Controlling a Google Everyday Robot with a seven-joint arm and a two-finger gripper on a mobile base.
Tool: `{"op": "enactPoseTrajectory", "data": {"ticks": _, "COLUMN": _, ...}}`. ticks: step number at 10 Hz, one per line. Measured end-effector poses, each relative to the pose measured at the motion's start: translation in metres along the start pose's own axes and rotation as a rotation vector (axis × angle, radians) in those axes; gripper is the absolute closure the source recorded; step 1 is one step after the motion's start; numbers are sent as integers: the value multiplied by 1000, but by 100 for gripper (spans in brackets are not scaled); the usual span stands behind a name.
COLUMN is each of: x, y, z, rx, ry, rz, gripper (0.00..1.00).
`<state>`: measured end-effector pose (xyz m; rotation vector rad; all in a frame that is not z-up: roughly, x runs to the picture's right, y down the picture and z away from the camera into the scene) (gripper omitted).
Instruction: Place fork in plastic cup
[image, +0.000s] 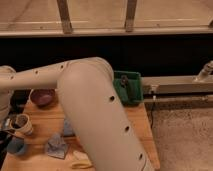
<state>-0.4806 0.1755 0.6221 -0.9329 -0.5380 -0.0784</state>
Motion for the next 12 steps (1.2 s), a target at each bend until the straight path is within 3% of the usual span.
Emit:
{"op": "enactPoseTrajectory", "data": {"ticks": 6, "x": -14, "y": 11, "z": 24, "rx": -34, "ry": -45, "rz": -36, "gripper": 100}}
{"op": "enactPoseTrajectory", "data": {"ticks": 12, "x": 22, "y": 2, "z": 49, "rx": -56, "ry": -116, "rz": 45, "gripper": 100}}
